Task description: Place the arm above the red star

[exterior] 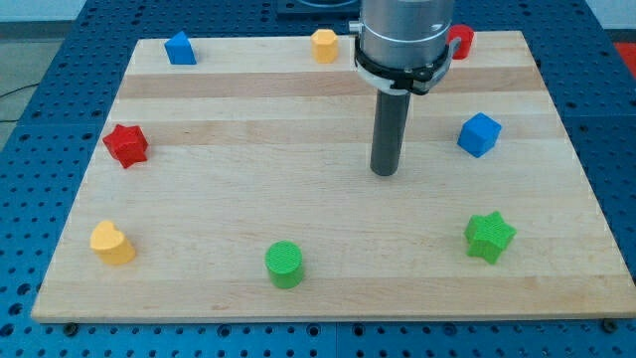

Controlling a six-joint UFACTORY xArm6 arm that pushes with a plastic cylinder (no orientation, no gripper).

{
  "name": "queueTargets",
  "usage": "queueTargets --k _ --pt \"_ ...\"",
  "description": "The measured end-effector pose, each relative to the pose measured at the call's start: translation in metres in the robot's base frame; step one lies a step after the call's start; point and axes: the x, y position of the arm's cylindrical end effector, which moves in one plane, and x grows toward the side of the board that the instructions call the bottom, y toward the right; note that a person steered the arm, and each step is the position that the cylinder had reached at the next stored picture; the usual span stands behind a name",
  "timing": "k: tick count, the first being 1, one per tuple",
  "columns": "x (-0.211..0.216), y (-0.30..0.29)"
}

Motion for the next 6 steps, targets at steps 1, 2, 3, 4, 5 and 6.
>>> queueTargets --k 1,2,3,4,5,6 --pt "0.004 0.015" --pt "0.015 0.061" --pt "0.017 0.068" --pt "0.017 0.051" --pt "0.017 0.028" --pt "0.023 -0.025"
